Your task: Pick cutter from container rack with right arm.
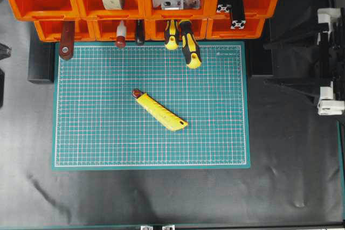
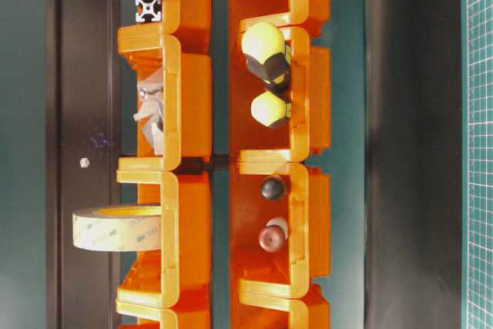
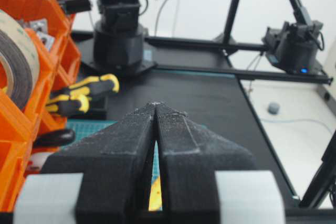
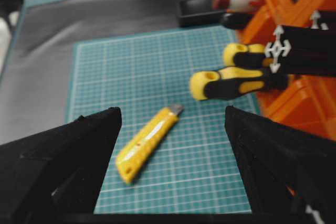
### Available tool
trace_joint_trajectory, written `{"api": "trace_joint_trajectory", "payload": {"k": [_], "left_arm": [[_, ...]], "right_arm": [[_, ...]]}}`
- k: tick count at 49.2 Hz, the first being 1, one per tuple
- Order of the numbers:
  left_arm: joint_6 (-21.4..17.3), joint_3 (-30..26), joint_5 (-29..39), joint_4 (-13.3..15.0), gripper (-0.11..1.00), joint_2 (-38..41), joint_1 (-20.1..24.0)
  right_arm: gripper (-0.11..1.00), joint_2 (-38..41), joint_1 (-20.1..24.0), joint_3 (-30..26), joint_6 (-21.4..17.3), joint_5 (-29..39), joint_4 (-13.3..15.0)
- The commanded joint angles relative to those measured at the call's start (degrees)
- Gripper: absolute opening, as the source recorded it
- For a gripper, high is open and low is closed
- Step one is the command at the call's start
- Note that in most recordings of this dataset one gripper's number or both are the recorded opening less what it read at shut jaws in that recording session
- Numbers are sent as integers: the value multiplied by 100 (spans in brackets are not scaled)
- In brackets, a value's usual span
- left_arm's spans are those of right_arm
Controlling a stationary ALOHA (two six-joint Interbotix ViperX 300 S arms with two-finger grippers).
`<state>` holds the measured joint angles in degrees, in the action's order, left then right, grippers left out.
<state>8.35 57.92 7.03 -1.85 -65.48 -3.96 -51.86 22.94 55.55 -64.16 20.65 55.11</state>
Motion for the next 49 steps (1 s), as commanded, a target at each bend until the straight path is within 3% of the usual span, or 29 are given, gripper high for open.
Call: {"api": "trace_joint_trajectory", "payload": {"k": [1, 49], "left_arm": [[0, -62, -35, -18, 0, 70, -9], [-53, 0, 176, -18, 0, -18, 88]], "right_arm": [[77, 18, 0, -44, 9, 79, 141], [77, -360, 0, 88, 18, 431, 193]]}}
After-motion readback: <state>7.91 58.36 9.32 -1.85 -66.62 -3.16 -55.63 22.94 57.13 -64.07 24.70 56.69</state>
